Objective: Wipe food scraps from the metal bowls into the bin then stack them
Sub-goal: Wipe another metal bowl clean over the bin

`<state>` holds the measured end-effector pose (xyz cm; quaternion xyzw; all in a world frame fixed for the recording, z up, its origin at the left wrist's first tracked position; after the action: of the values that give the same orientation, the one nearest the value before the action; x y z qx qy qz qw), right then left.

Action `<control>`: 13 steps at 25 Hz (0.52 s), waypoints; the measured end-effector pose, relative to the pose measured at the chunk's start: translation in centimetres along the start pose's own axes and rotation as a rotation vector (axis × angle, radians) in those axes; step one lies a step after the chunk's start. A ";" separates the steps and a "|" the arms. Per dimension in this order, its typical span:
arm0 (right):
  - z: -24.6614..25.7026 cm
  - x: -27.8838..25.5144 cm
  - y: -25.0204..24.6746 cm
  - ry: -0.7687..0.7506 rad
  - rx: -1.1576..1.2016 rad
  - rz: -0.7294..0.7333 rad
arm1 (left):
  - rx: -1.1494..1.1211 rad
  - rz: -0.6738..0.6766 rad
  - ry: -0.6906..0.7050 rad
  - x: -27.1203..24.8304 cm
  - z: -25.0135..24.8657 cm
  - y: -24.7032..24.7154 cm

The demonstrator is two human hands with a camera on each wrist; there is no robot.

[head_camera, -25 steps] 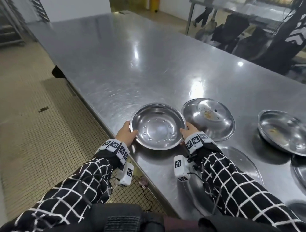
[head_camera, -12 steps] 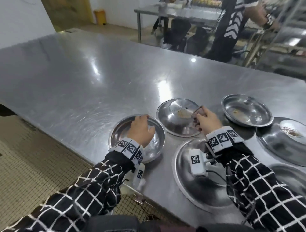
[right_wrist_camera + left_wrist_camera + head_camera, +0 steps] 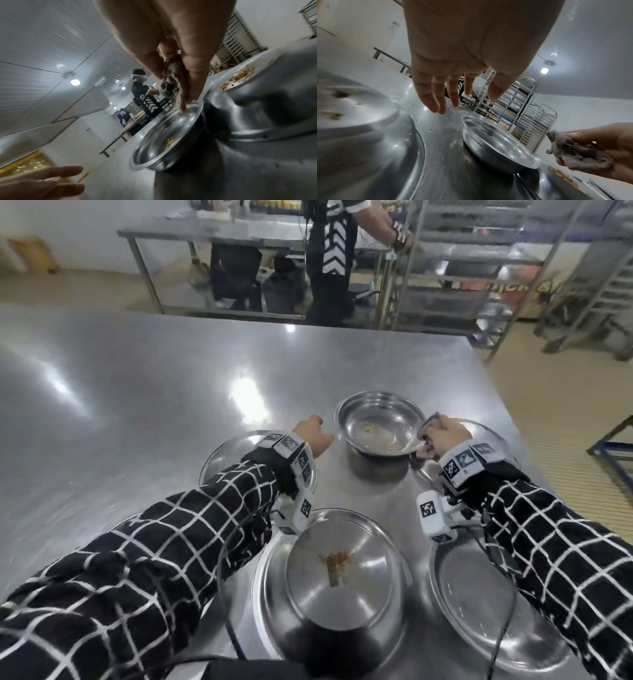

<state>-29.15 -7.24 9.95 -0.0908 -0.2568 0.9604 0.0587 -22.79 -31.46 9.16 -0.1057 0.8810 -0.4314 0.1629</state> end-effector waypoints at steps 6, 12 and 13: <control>-1.2 6.6 0.5 0.111 -0.057 0.125 | 0.000 0.143 -0.157 7.2 -1.7 3.7; -1.5 10.9 2.5 0.081 -0.261 0.192 | -0.266 0.169 -0.341 9.4 -1.5 7.4; -1.4 11.1 2.6 0.083 -0.275 0.201 | -0.288 0.153 -0.336 9.5 -1.5 7.8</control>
<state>-39.85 -7.02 5.90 -0.1629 -0.3726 0.9127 -0.0397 -32.55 -28.79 2.00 -0.1313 0.8995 -0.2637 0.3227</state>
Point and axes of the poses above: each hand's wrist, its own x-axis towards the middle knuckle, its own y-axis out of the palm, z = x × y, the point moved 3 cm from there along x, towards the middle knuckle, and after that the axes turned 7 degrees about -z, right-handed, at the moved point
